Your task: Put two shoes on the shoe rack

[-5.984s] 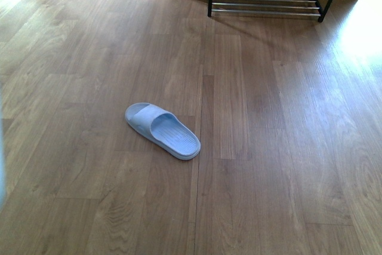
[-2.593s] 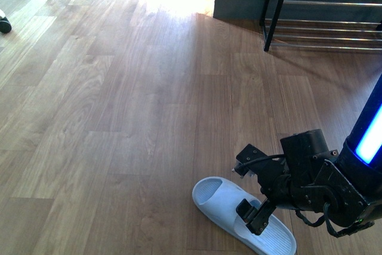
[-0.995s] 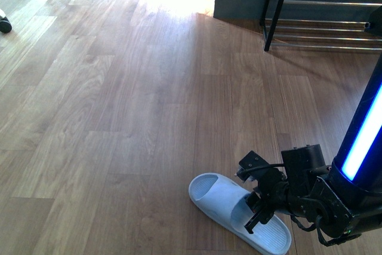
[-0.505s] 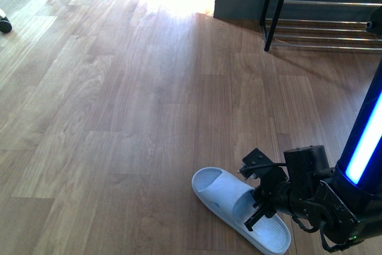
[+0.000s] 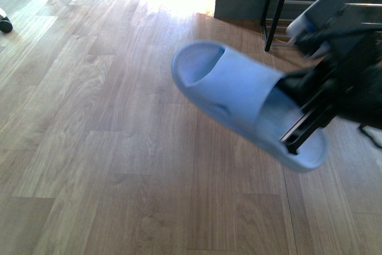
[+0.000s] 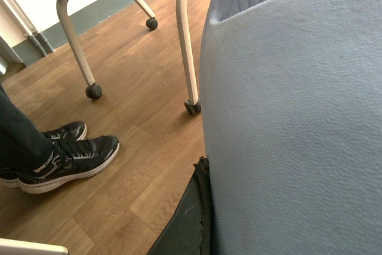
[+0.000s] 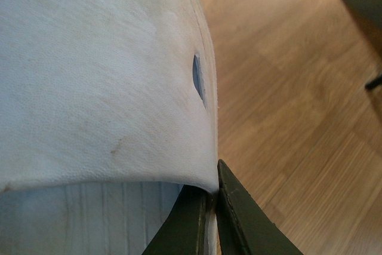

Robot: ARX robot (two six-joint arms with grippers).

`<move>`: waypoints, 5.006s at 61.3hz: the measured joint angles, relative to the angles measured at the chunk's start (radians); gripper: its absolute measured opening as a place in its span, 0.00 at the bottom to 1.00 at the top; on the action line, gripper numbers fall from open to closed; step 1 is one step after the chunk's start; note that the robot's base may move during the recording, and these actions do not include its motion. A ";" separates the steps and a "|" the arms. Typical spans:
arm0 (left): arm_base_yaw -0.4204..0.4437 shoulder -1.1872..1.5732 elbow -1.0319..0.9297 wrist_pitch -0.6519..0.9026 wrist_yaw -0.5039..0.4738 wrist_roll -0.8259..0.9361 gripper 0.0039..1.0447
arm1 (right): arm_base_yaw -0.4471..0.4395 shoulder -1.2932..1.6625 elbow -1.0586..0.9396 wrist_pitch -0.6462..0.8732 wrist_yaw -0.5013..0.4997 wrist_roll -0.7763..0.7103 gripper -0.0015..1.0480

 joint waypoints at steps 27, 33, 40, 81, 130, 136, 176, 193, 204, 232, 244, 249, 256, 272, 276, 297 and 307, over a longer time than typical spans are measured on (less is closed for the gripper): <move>0.000 0.000 0.000 0.000 0.002 0.000 0.02 | -0.149 -1.083 -0.280 -0.431 -0.109 0.093 0.02; 0.000 0.000 0.000 0.000 0.000 0.000 0.02 | -0.149 -1.081 -0.281 -0.434 -0.109 0.100 0.02; 0.000 0.000 0.000 0.000 0.000 0.000 0.02 | -0.149 -1.086 -0.281 -0.434 -0.109 0.101 0.02; 0.000 0.000 0.000 0.000 -0.003 0.000 0.02 | -0.149 -1.084 -0.281 -0.434 -0.111 0.105 0.02; 0.000 -0.002 0.000 0.000 0.003 0.000 0.02 | -0.151 -1.085 -0.282 -0.434 -0.106 0.105 0.02; 0.000 -0.003 0.000 0.000 0.001 0.000 0.02 | -0.151 -1.084 -0.282 -0.434 -0.108 0.105 0.02; 0.000 -0.003 0.000 0.000 0.001 -0.001 0.02 | -0.151 -1.083 -0.288 -0.434 -0.107 0.105 0.02; 0.000 -0.003 0.000 0.000 0.001 0.000 0.02 | -0.151 -1.081 -0.288 -0.434 -0.106 0.105 0.02; 0.000 -0.003 0.000 0.000 0.000 -0.001 0.02 | -0.151 -1.082 -0.288 -0.434 -0.108 0.106 0.02; 0.000 -0.003 0.000 -0.001 0.000 -0.001 0.02 | -0.151 -1.082 -0.288 -0.434 -0.108 0.105 0.02; 0.000 -0.003 0.000 -0.001 0.000 -0.001 0.02 | -0.151 -1.082 -0.288 -0.434 -0.108 0.105 0.02; 0.000 -0.003 0.000 -0.001 0.000 -0.001 0.02 | -0.151 -1.083 -0.288 -0.434 -0.108 0.105 0.02; 0.000 -0.003 0.000 -0.001 0.000 -0.001 0.02 | -0.151 -1.083 -0.288 -0.434 -0.108 0.105 0.02; 0.000 -0.003 0.000 -0.001 0.002 -0.001 0.02 | -0.073 -0.961 -0.190 -0.503 0.029 0.190 0.02; 0.000 -0.003 0.000 -0.001 0.001 -0.001 0.02 | -0.028 -0.851 -0.112 -0.476 0.088 0.207 0.02; 0.000 -0.003 0.000 -0.001 0.000 -0.001 0.02 | 0.072 -0.212 0.373 -0.569 0.362 0.256 0.02; 0.000 -0.003 0.000 -0.001 0.001 -0.001 0.02 | 0.023 0.025 0.579 -0.715 0.507 0.288 0.02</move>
